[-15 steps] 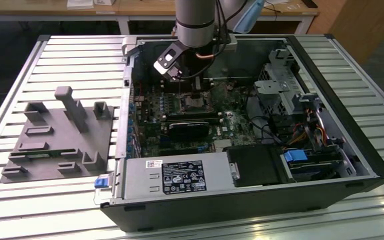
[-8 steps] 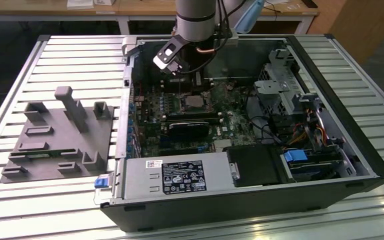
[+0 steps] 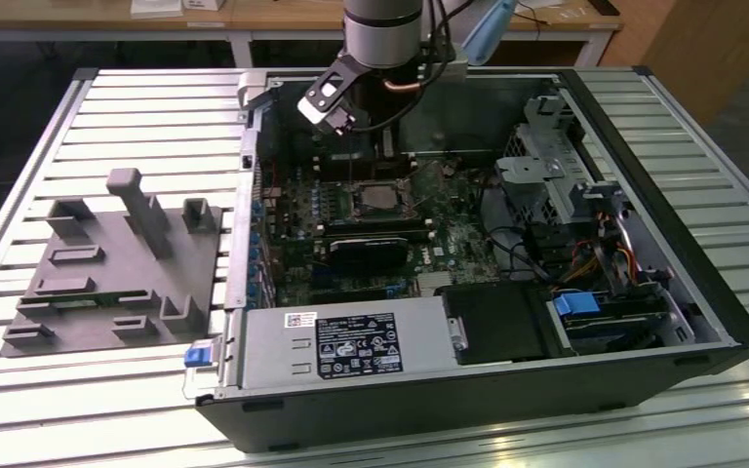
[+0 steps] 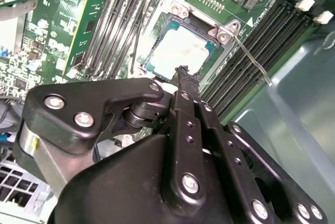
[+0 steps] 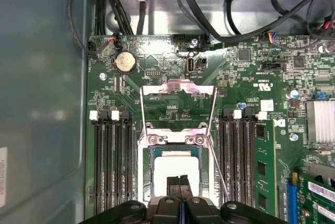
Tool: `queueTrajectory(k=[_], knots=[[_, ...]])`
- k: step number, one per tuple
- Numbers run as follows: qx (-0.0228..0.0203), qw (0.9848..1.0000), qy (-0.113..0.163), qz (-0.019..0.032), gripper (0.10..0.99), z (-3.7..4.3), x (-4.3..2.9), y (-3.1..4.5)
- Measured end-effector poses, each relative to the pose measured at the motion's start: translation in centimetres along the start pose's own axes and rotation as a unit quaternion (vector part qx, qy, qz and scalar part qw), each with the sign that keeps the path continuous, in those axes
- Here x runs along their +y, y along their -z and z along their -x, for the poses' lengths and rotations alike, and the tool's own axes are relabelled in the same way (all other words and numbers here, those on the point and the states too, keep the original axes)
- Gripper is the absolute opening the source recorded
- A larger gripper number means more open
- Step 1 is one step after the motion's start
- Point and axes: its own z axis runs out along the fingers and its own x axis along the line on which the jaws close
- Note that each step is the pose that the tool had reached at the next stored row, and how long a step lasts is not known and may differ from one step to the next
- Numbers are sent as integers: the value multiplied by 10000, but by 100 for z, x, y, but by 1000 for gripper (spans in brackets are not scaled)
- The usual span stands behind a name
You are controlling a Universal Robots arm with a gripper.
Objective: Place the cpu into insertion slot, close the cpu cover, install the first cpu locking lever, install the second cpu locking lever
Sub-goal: 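Place the cpu into insertion slot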
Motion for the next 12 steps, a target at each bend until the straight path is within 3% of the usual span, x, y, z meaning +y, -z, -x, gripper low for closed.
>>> queueTrajectory(k=[12], knots=[[0,10000,0,5,102,0,16,214]])
